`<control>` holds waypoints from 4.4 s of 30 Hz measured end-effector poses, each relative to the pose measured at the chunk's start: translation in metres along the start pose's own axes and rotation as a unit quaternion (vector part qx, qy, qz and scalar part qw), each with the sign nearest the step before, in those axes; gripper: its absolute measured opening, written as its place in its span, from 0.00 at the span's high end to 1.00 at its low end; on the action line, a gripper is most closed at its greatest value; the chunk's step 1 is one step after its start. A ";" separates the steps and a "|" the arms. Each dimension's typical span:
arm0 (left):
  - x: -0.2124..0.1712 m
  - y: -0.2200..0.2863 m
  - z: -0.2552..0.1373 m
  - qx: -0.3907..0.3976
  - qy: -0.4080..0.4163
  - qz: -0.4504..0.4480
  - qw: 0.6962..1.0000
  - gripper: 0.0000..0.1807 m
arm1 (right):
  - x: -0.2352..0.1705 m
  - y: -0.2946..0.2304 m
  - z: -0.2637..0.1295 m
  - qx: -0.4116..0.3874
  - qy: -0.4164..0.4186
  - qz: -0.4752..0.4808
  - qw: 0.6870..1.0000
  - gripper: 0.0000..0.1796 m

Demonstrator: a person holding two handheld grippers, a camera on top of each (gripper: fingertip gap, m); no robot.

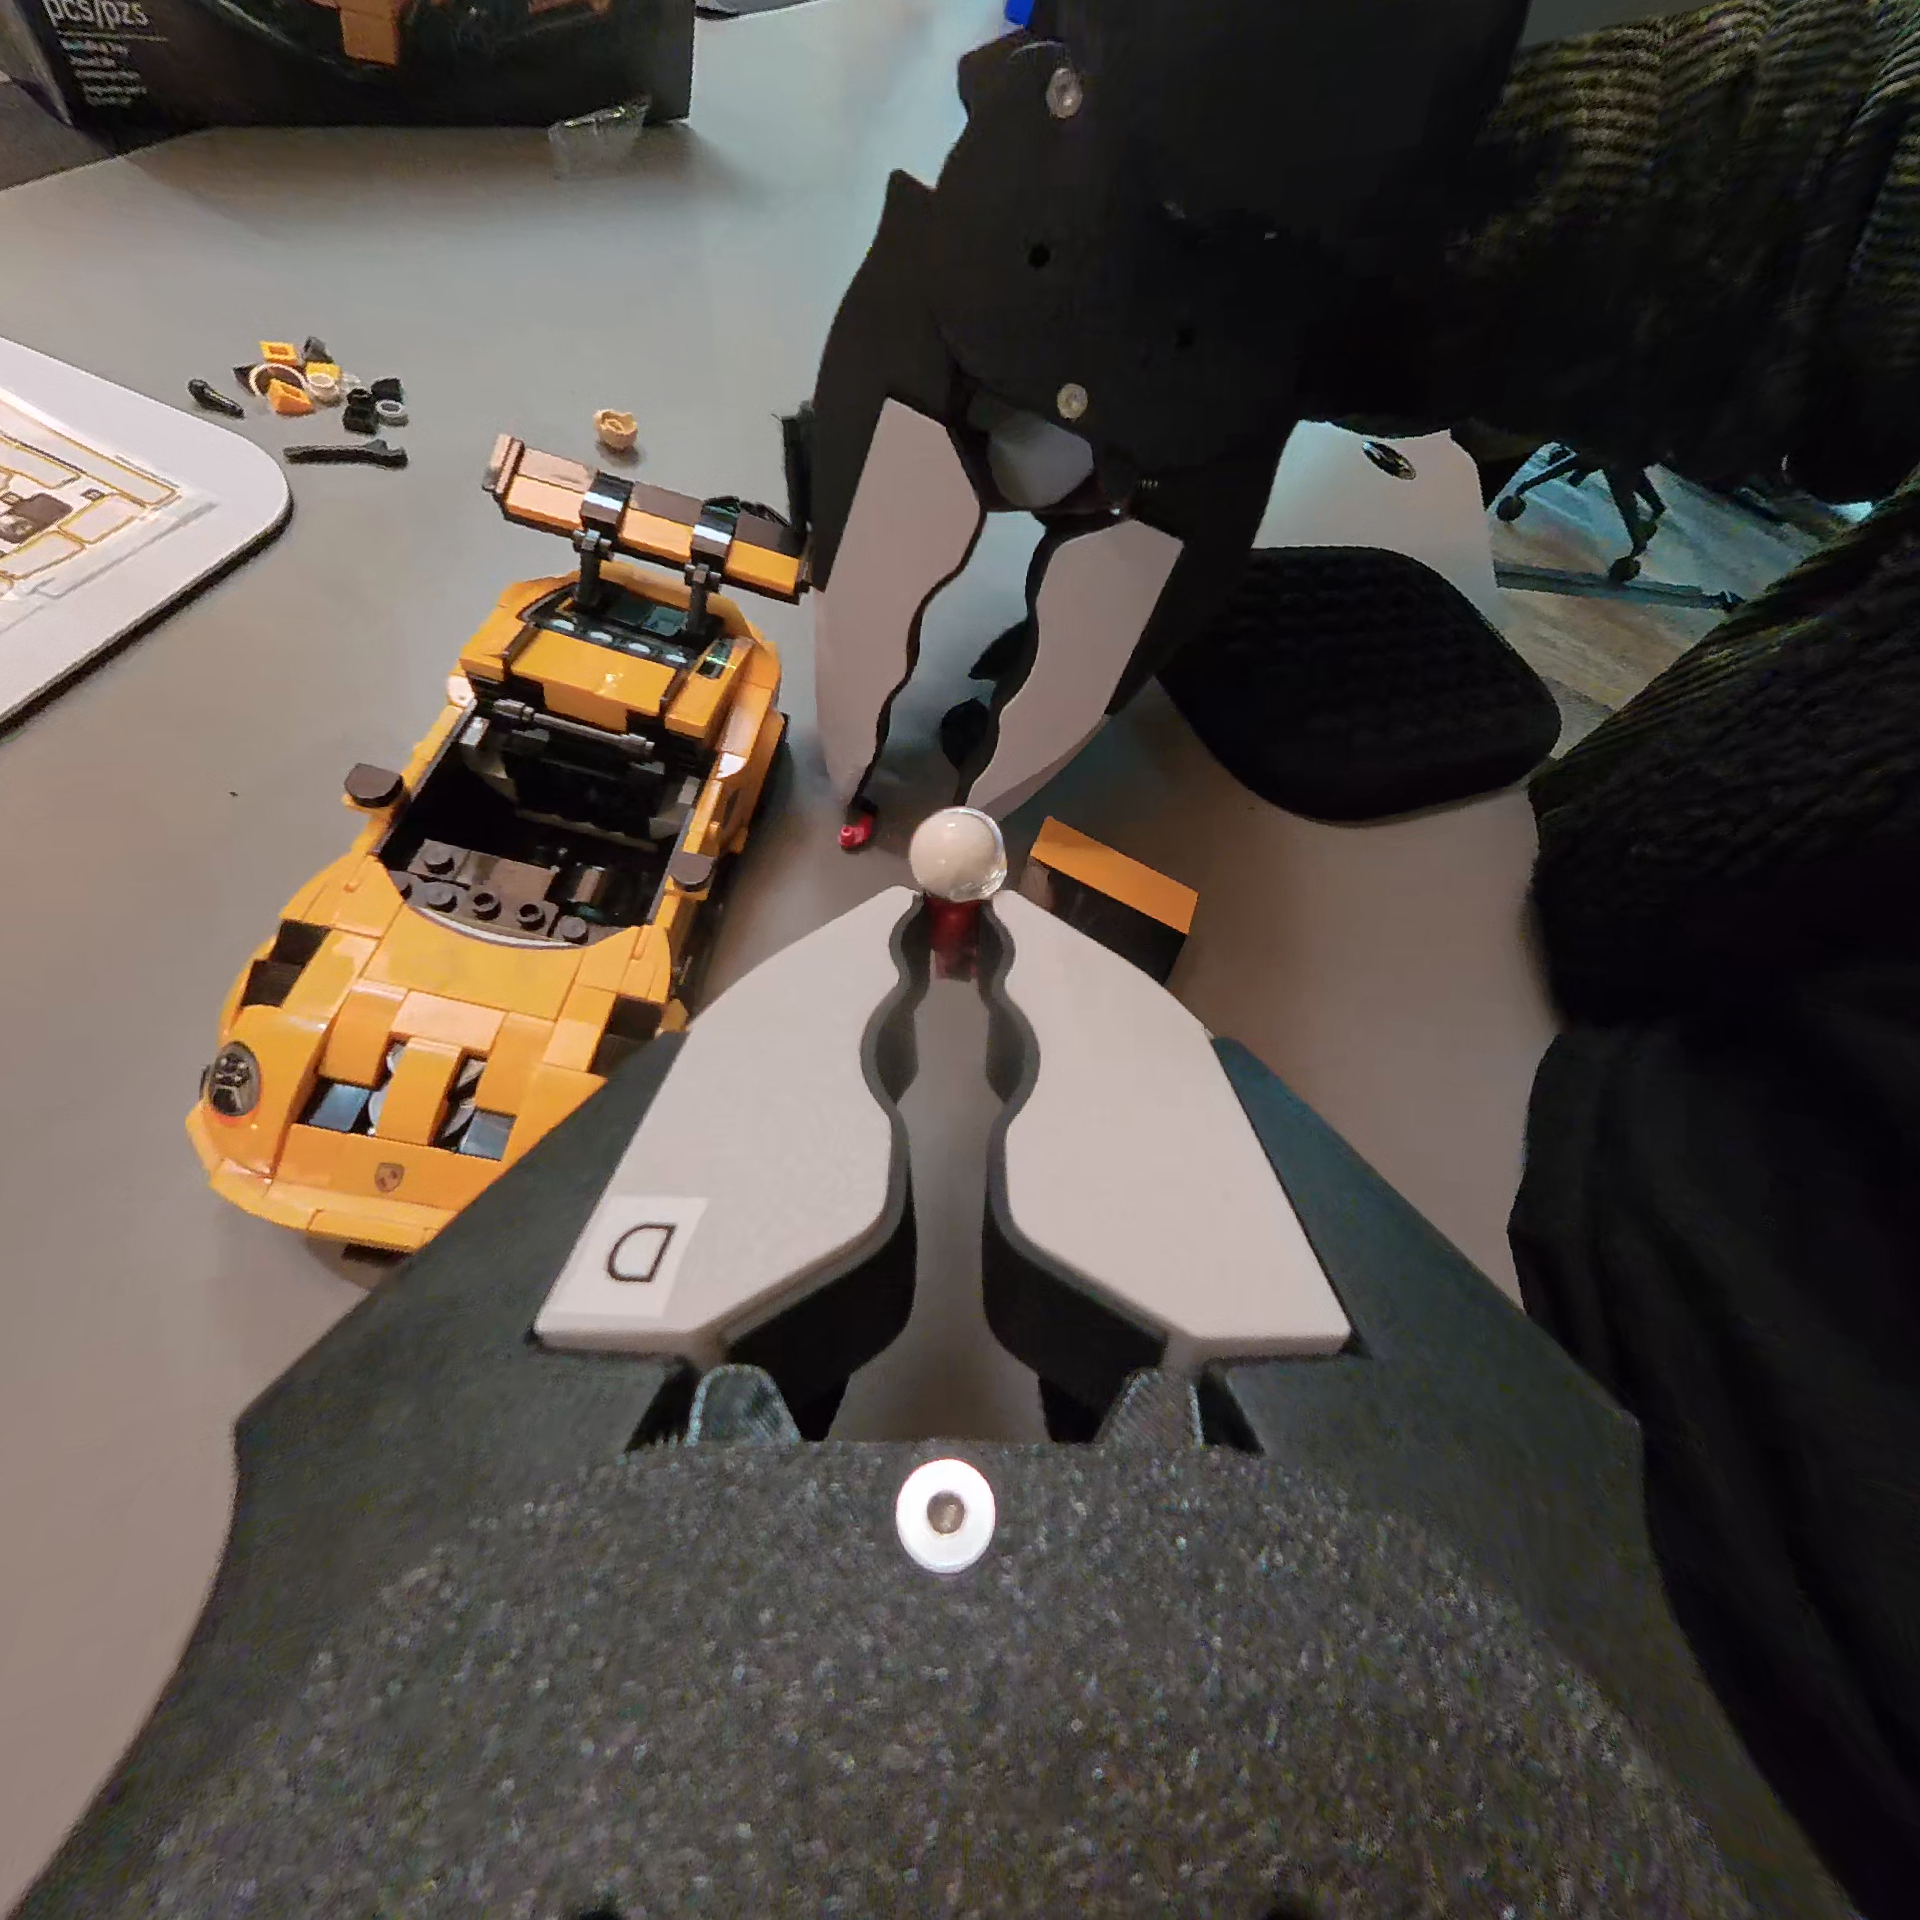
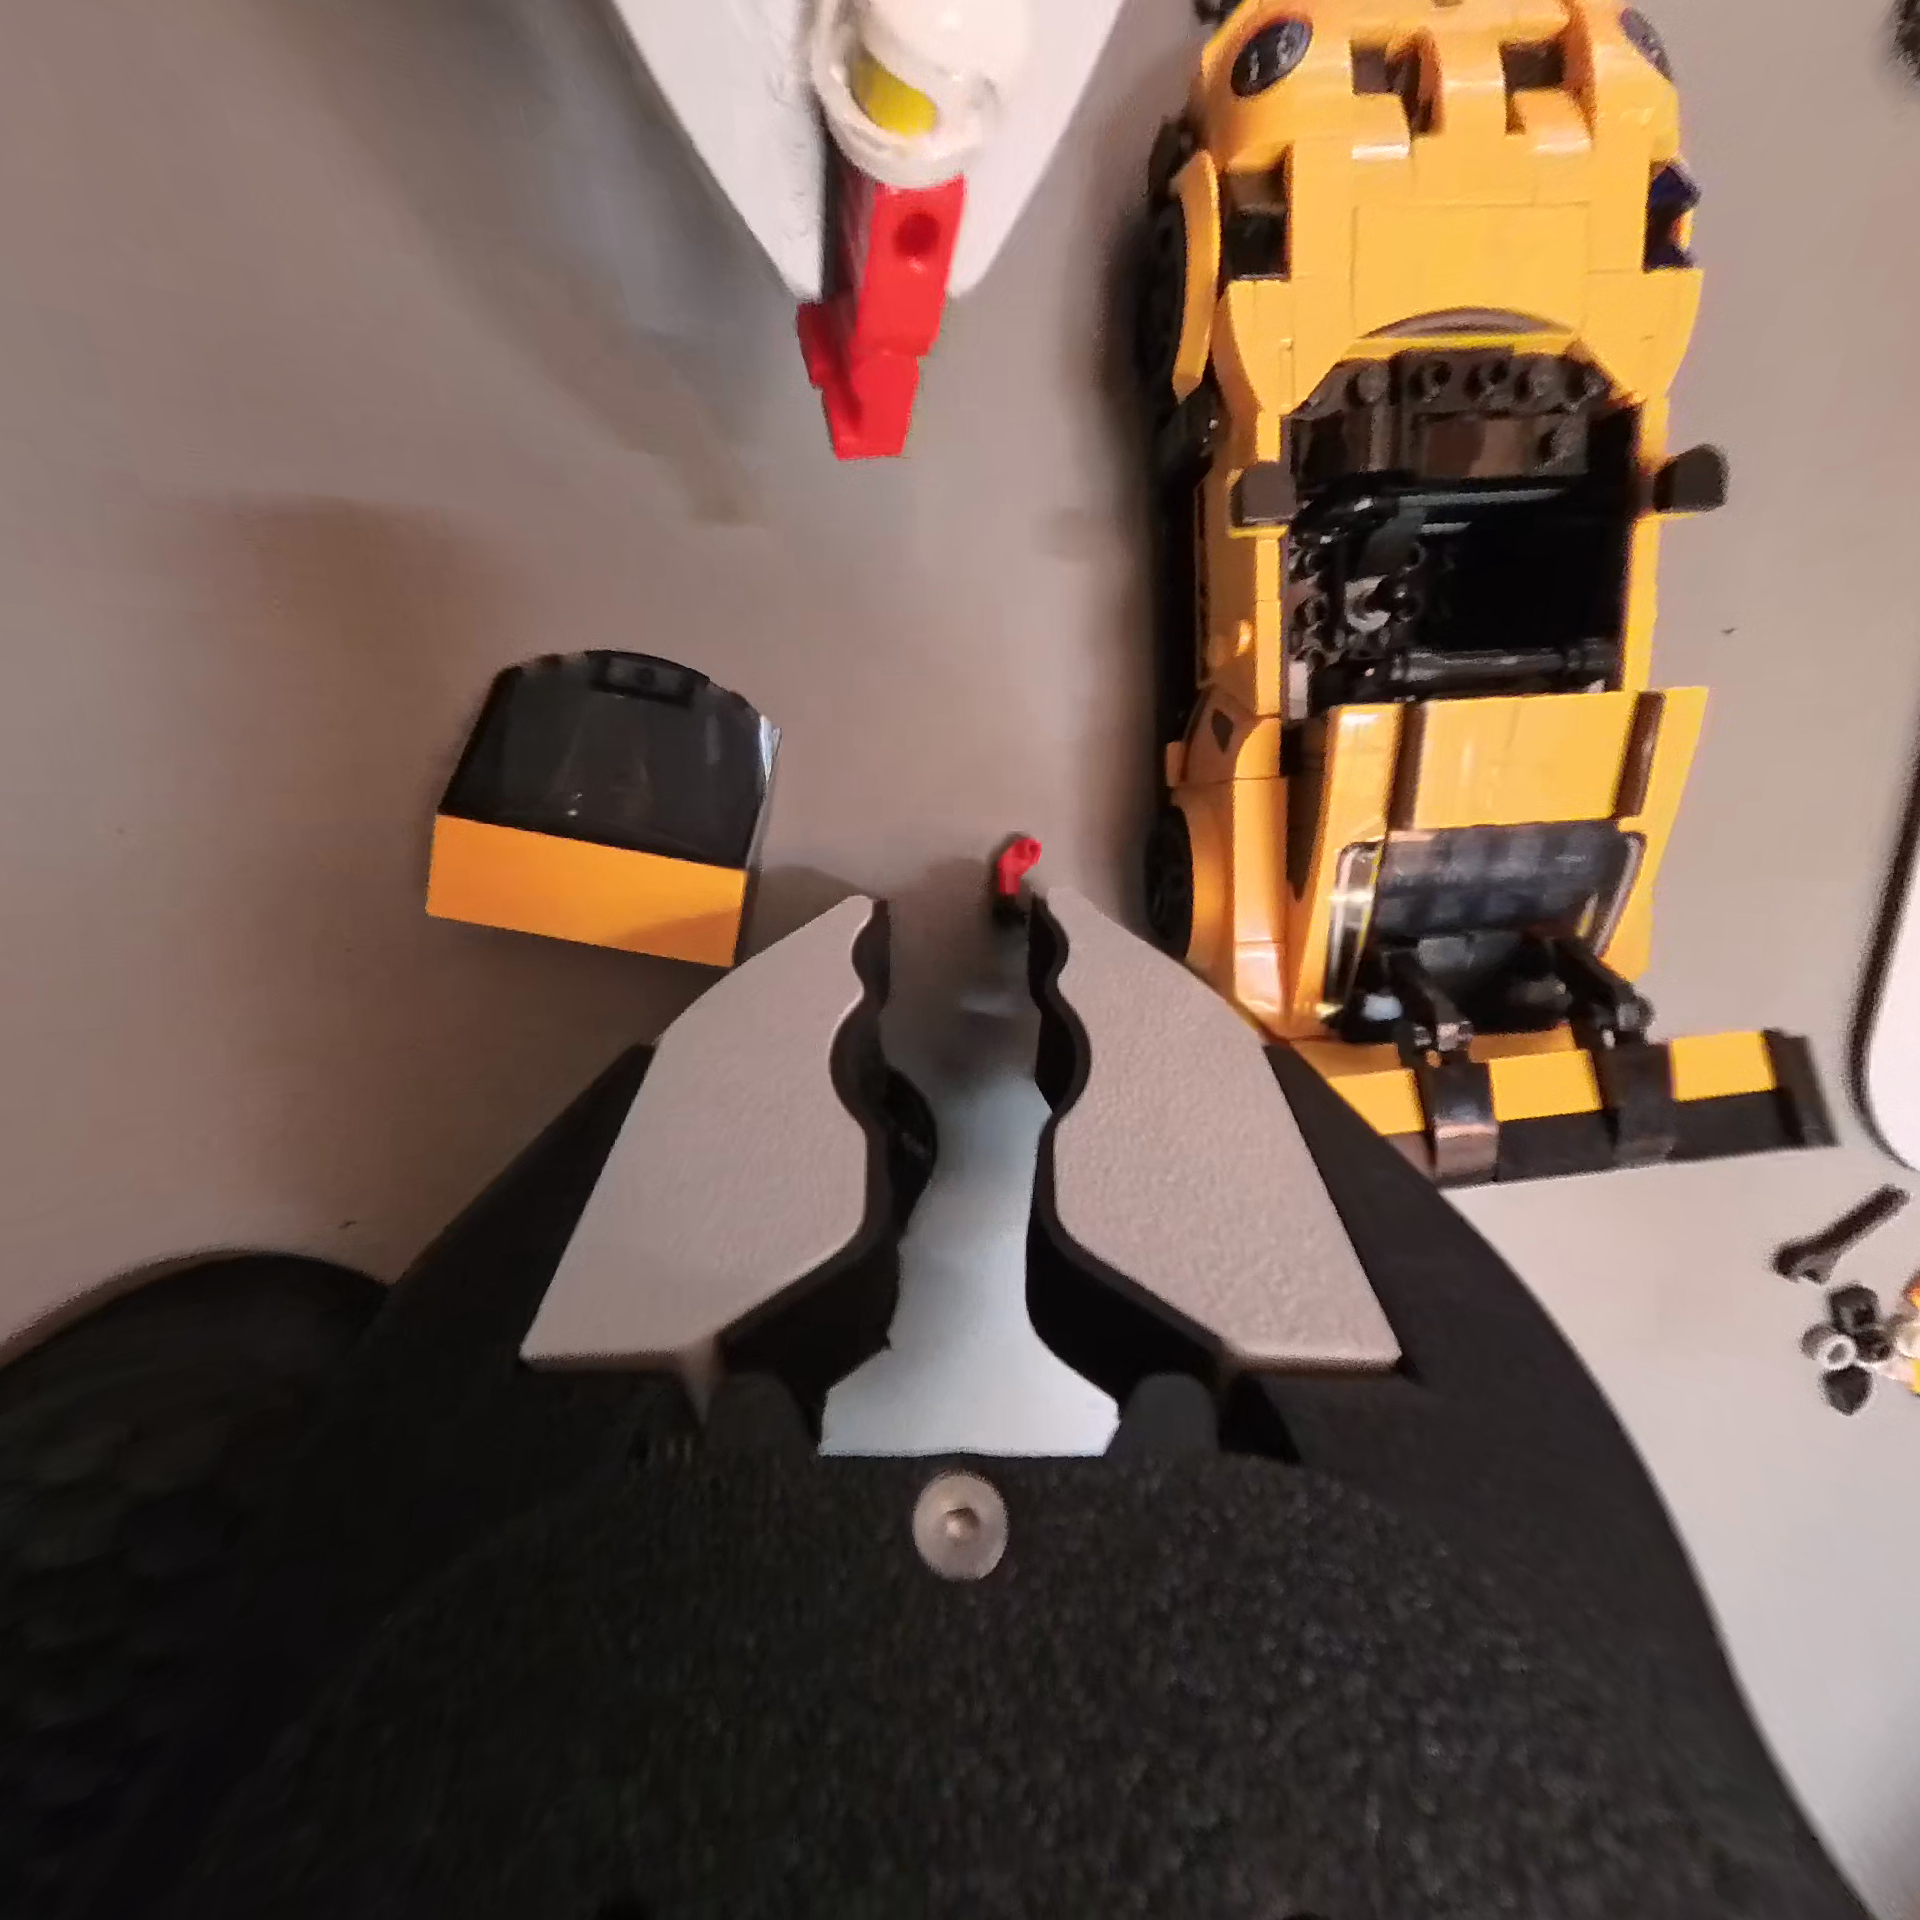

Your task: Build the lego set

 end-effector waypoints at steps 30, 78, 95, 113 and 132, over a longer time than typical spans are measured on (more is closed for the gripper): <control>0.000 0.008 0.002 -0.008 -0.012 0.020 1.000 0.96 | -0.021 -0.035 -0.020 -0.259 -0.111 -0.138 0.949 0.93; -0.005 0.009 0.007 -0.015 -0.033 0.018 0.999 0.96 | -0.062 0.020 -0.016 -0.018 0.065 0.146 0.987 0.93; -0.004 0.011 0.007 -0.025 -0.027 0.017 0.999 0.96 | -0.048 -0.048 -0.036 -0.348 -0.117 -0.185 0.912 0.98; -0.007 0.018 0.013 -0.015 -0.048 0.044 0.998 0.96 | -0.029 -0.114 -0.051 -0.337 -0.129 -0.207 0.909 0.91; -0.011 0.016 0.018 -0.024 -0.061 0.030 0.997 0.96 | -0.067 -0.084 -0.056 -0.082 -0.084 0.272 0.955 0.93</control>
Point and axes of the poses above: each gripper's, where its closed fingertips meet, z out along the fingers, x out of its top, y = z × x across the jaws, the point moved 8 cm from there along -z, back along the fingers, and after that the axes turned 6 degrees about -x, right-handed, at the moved point
